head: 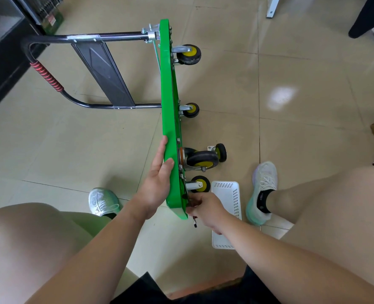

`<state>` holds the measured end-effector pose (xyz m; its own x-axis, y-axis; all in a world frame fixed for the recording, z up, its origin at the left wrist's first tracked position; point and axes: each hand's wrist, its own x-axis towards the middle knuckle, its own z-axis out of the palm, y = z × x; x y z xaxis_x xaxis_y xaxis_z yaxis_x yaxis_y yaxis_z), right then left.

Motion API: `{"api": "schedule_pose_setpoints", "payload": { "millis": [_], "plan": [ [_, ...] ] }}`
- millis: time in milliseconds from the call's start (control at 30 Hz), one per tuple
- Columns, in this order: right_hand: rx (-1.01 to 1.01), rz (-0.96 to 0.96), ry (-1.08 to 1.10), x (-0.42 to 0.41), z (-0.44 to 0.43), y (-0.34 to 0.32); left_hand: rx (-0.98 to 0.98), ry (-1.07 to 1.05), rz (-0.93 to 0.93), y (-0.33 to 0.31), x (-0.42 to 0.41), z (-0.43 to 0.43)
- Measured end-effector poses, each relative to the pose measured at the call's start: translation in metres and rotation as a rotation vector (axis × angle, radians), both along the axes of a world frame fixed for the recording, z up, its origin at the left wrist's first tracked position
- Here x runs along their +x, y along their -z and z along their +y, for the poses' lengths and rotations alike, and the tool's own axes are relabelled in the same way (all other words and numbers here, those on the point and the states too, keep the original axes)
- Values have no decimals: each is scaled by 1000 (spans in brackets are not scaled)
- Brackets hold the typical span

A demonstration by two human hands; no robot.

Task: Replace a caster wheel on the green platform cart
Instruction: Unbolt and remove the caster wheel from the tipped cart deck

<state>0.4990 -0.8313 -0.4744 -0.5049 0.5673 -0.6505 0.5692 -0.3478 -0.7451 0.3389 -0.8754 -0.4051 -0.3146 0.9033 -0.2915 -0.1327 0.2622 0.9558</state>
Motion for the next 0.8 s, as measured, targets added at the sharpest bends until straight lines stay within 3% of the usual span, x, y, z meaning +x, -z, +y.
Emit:
{"api": "schedule_pose_setpoints", "payload": {
  "millis": [300,400,567,800],
  "plan": [
    [76,-33,-52,11,4,5,-4,-5,-15,-3,1,-1],
    [-80,-52,-44,23,1,-4,-1,-15,-18,-4,2,0],
    [-306,73,45,27,-1,-31,7,-13,-1,-3,2,-1],
    [-368,123,70,17,7,-53,6,-10,14,-3,2,-1]
  ]
}}
